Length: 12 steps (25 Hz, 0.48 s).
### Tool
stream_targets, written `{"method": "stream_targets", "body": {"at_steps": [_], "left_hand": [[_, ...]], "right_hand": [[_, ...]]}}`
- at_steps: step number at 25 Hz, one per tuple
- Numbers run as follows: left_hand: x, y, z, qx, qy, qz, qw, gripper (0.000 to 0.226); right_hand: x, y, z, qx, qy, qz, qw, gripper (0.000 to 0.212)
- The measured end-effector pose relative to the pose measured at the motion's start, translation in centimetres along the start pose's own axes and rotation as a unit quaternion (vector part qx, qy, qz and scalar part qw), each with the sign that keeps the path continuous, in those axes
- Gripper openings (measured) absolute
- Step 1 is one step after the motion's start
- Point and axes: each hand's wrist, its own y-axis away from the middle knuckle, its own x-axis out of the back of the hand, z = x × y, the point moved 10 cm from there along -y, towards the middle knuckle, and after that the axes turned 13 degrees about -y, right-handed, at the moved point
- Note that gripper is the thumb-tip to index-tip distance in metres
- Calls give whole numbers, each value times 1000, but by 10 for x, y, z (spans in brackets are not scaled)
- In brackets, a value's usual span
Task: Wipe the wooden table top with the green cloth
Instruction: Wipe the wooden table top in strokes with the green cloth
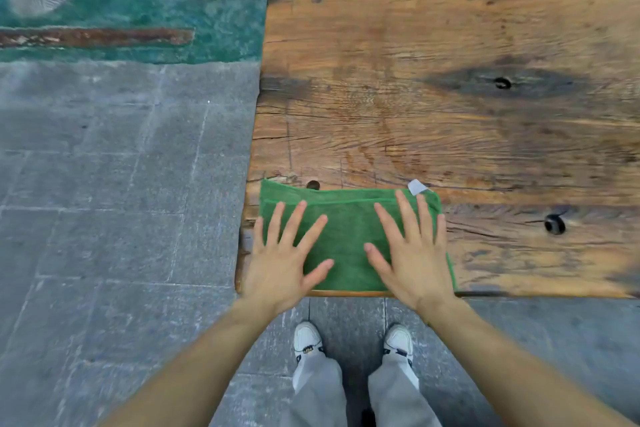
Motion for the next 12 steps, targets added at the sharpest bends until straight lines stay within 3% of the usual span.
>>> {"method": "stream_targets", "body": {"at_steps": [3, 7, 12], "left_hand": [[-34, -4, -1, 12, -24, -37, 999, 78], [-46, -5, -1, 10, -40, -22, 999, 83], [-37, -19, 14, -56, -40, -22, 997, 87]], "right_hand": [[-40, 4, 24, -36, 34, -44, 998, 78], [-54, 0, 33, -42, 56, -22, 997, 79], [-59, -8, 27, -34, 83, -19, 996, 84]]}}
